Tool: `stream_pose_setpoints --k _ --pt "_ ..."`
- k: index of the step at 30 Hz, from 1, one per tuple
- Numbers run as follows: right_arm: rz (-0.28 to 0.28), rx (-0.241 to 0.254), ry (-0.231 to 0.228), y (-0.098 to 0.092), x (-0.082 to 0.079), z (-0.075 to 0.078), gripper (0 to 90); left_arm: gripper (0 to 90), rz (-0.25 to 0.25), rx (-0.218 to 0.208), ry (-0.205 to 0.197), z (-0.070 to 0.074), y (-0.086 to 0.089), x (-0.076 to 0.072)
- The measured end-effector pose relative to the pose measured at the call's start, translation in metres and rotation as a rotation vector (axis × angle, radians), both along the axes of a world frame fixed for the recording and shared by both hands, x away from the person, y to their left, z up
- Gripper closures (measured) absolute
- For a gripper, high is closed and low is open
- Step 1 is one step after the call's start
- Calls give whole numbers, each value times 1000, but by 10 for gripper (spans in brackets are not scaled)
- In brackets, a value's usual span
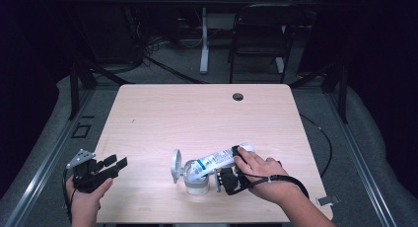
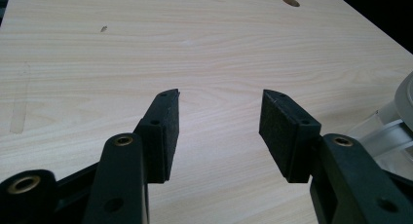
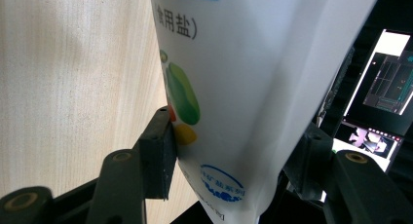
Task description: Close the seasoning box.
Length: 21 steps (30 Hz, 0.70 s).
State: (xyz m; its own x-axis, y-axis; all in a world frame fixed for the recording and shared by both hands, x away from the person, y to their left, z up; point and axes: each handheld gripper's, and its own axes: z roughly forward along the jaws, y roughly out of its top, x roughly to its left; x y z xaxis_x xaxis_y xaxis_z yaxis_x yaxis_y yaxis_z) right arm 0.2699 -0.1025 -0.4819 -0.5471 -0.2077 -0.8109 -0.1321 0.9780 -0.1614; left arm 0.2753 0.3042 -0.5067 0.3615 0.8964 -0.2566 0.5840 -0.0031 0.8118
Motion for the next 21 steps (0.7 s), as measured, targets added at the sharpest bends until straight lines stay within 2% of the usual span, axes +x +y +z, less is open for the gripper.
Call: stream_pose_setpoints --k 21 --pt "4 -11 -8 1 -1 1 449 497 1 1 3 0 1 0"
